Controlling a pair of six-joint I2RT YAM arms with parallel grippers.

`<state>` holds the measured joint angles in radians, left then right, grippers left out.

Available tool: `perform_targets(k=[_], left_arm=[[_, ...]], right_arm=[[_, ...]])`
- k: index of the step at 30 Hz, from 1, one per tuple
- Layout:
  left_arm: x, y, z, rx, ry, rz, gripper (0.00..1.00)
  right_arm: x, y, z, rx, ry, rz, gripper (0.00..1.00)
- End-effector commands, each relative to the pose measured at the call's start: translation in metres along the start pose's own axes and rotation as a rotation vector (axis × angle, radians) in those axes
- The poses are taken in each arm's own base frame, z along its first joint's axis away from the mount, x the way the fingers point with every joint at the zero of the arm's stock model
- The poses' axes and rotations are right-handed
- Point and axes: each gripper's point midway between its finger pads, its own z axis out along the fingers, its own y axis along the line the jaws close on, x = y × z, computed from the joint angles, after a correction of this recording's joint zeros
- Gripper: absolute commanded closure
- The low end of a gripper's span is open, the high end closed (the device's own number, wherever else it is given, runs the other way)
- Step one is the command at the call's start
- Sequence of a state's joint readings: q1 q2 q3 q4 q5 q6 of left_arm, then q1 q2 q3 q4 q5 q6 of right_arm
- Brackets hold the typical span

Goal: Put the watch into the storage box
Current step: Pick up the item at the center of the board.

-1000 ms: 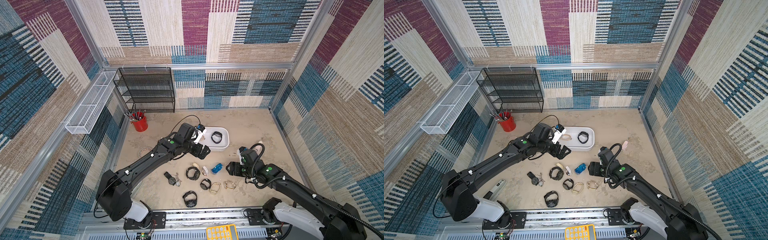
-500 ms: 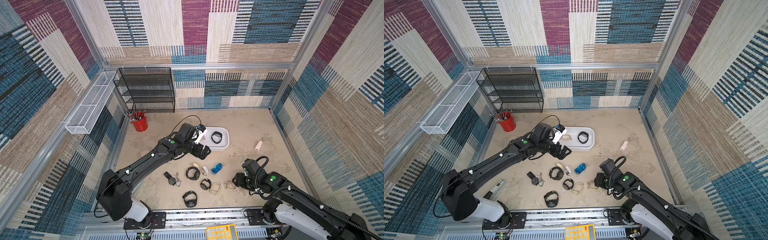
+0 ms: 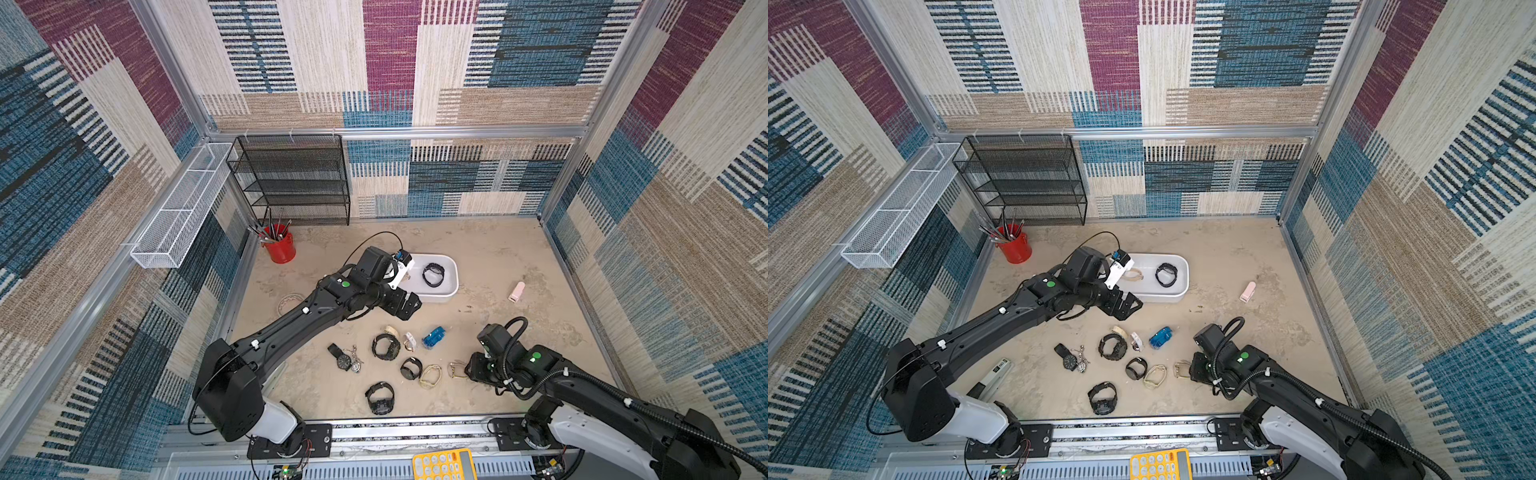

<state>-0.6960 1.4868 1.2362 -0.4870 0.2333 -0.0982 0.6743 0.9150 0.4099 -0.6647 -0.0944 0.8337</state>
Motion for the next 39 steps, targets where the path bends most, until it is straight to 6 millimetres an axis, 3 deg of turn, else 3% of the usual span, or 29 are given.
perform_targets(k=[1,9,16,24,27,32,39], left_arm=[[-0.003,0.002,-0.002,-0.016,-0.007,0.032,0.0],[-0.002,0.003,-0.001,-0.022,0.004,0.03,0.0],[-0.001,0.004,0.002,-0.029,0.01,0.031,0.0],[-0.001,0.005,0.002,-0.036,0.012,0.028,0.0],[-0.002,0.007,0.001,-0.045,0.008,0.029,0.01],[-0.002,0.011,0.0,-0.069,0.007,0.028,0.0],[-0.003,0.018,-0.004,-0.119,-0.002,0.023,0.0]], right_arm=[[-0.007,0.005,0.003,-0.016,-0.032,-0.016,0.61],[-0.013,0.005,0.01,0.006,-0.05,-0.032,0.76],[-0.023,0.011,0.006,0.007,-0.086,-0.04,1.0],[-0.051,0.025,-0.023,0.014,-0.194,-0.044,1.0],[-0.064,0.033,-0.042,0.009,-0.259,-0.06,1.0],[-0.102,0.062,-0.071,-0.013,-0.396,-0.131,1.0],[-0.16,0.114,-0.082,-0.072,-0.522,-0.225,1.0]])
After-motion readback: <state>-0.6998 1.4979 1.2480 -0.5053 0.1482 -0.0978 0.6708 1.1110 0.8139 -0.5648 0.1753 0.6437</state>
